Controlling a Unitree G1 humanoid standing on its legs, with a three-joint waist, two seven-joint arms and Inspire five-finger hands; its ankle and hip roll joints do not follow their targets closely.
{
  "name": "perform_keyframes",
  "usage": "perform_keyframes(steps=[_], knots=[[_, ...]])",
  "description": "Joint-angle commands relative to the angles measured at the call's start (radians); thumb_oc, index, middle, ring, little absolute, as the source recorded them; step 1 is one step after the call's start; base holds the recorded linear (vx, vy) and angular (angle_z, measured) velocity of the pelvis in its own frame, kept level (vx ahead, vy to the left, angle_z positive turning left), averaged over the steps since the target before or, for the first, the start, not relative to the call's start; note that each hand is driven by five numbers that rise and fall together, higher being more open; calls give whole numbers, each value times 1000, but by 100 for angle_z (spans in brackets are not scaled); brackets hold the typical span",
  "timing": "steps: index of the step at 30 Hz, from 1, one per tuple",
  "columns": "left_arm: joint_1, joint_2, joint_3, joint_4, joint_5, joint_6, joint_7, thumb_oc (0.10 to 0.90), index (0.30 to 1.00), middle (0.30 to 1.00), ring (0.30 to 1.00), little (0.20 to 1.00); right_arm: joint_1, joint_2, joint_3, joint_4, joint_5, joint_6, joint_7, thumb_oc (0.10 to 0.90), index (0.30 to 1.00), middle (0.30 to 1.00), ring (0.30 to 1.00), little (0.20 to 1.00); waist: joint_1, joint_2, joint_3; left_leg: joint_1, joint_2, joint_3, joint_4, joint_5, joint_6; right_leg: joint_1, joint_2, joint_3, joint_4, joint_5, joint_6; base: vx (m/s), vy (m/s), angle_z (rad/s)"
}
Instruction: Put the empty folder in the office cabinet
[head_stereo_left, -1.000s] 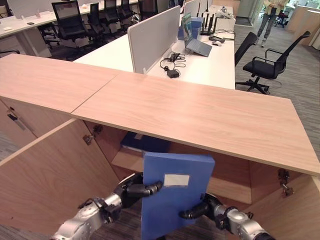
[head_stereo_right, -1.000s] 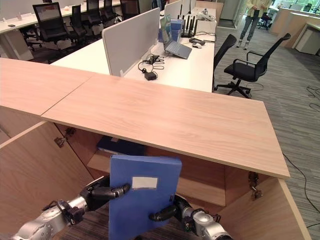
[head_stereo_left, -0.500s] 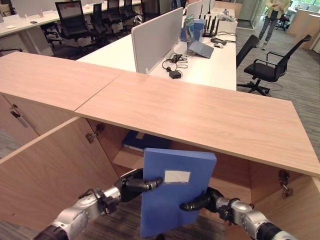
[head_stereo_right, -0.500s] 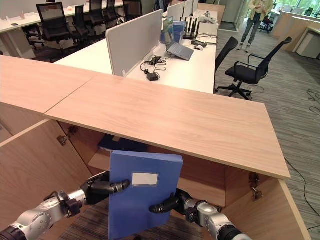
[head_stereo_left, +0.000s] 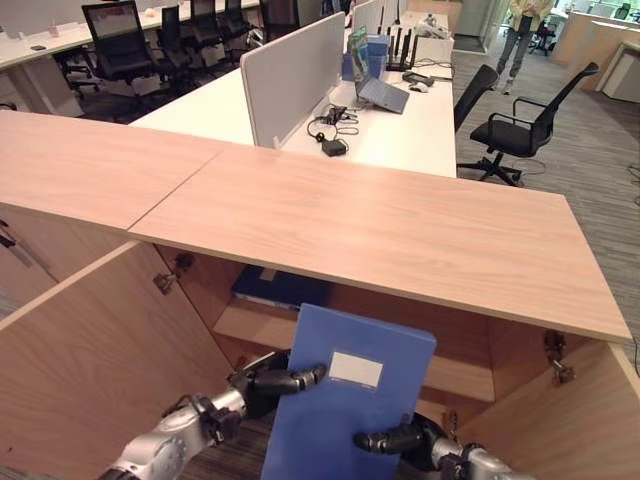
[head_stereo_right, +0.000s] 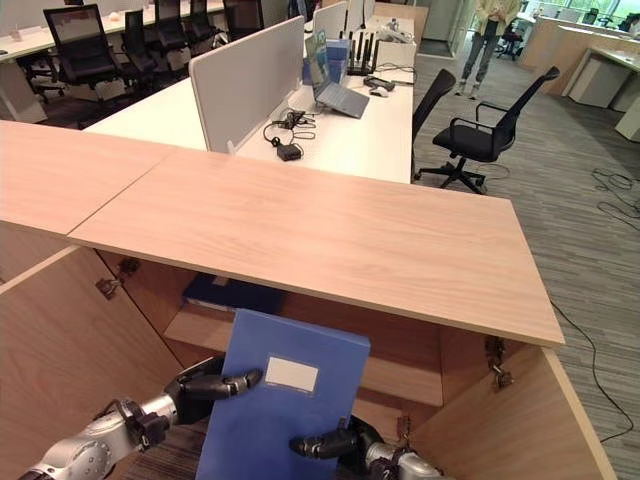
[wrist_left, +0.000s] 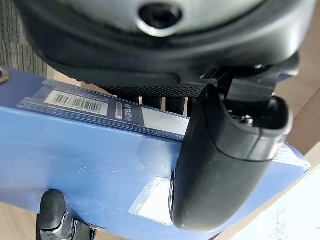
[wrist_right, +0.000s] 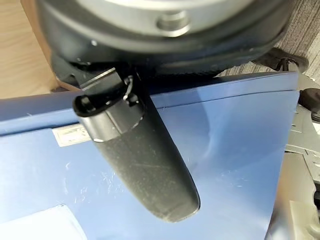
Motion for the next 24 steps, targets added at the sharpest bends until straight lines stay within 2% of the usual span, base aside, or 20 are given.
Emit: perform_keyframes(steps=[1, 4, 5, 10, 11, 12, 13, 14, 18, 20, 23, 24], knots=[[-51, -260, -170, -206, -52, -47, -219, 400, 300, 300, 300, 300, -112, 232, 10, -267, 219, -42, 136, 400, 300, 300, 300, 300, -39, -7, -25, 32, 19, -9, -7, -145, -2, -46, -15, -24, 8, 10, 47, 8, 1, -8], [-45, -282, -165, -197, -56, -43, -201, 400, 300, 300, 300, 300, -95, 241, -22, -245, 225, -47, 113, 400, 300, 300, 300, 300, -47, -6, -22, 29, 21, -7, -7, -147, -1, -53, -15, -20, 8, 12, 48, -5, 7, -12], [-38, -299, -166, -176, -67, -38, -179, 400, 300, 300, 300, 300, -92, 256, -68, -208, 240, -55, 84, 400, 300, 300, 300, 300, -57, -3, -17, 21, 22, -5, -7, -146, 1, -61, -14, -12, 8, 14, 48, -20, 5, -14], [-7, -307, -152, -154, -85, -27, -145, 400, 300, 300, 300, 300, -62, 275, -165, -207, 286, -80, 54, 400, 300, 300, 300, 300, -70, 0, -19, 12, 22, 5, -7, -148, 4, -71, -14, -5, 7, 16, 49, 2, 6, -10], [-1, -302, -146, -150, -80, -36, -131, 480, 420, 420, 420, 420, -59, 277, -179, -202, 289, -87, 46, 400, 300, 300, 300, 300, -72, 1, -22, 13, 21, 7, -7, -149, 5, -70, -14, -4, 7, 15, 50, 0, 0, 0], [-1, -302, -146, -150, -80, -36, -131, 530, 495, 495, 495, 495, -58, 278, -179, -202, 289, -87, 46, 400, 300, 300, 300, 300, -71, 1, -22, 14, 21, 8, -7, -149, 5, -70, -14, -4, 7, 15, 50, 34, 13, -7], [7, -300, -138, -131, -72, -49, -88, 800, 900, 900, 900, 900, -57, 290, -209, -183, 299, -102, 22, 400, 300, 300, 300, 300, -78, 4, -24, 17, 21, 13, -7, -152, 5, -69, -15, -1, 7, 16, 50, 37, 19, -11], [13, -312, -116, -85, -66, -57, -41, 800, 900, 900, 900, 900, -57, 303, -245, -162, 312, -117, -7, 400, 300, 300, 300, 300, -82, 6, -23, 19, 21, 15, -7, -155, 6, -69, -16, 0, 7, 16, 52, 42, 23, -11], [69, -383, 11, 23, -90, -53, -3, 800, 900, 900, 900, 900, -18, 322, -295, -123, 321, -115, -35, 400, 300, 300, 300, 300, -85, 7, -22, 20, 20, 19, -7, -157, 9, -74, -19, 7, 7, 16, 54, 22, 16, -5], [113, -444, 114, 115, -121, -59, 37, 800, 900, 900, 900, 900, 6, 329, -320, -73, 302, -102, -51, 400, 300, 300, 300, 300, -84, 6, -21, 17, 18, 23, -7, -156, 10, -77, -21, 9, 7, 18, 56, 10, 10, -4], [126, -485, 164, 187, -140, -66, 80, 800, 900, 900, 900, 900, 11, 332, -335, -37, 288, -97, -70, 400, 300, 300, 300, 300, -84, 8, -18, 16, 17, 25, -7, -156, 11, -79, -21, 11, 7, 18, 55, -3, 17, -5], [147, -581, 264, 318, -197, -88, 209, 800, 900, 900, 900, 900, 3, 341, -373, 41, 262, -84, -130, 400, 300, 300, 300, 300, -84, 15, -9, 9, 14, 27, -7, -154, 14, -86, -24, 14, 7, 21, 55, -9, 42, -4]])
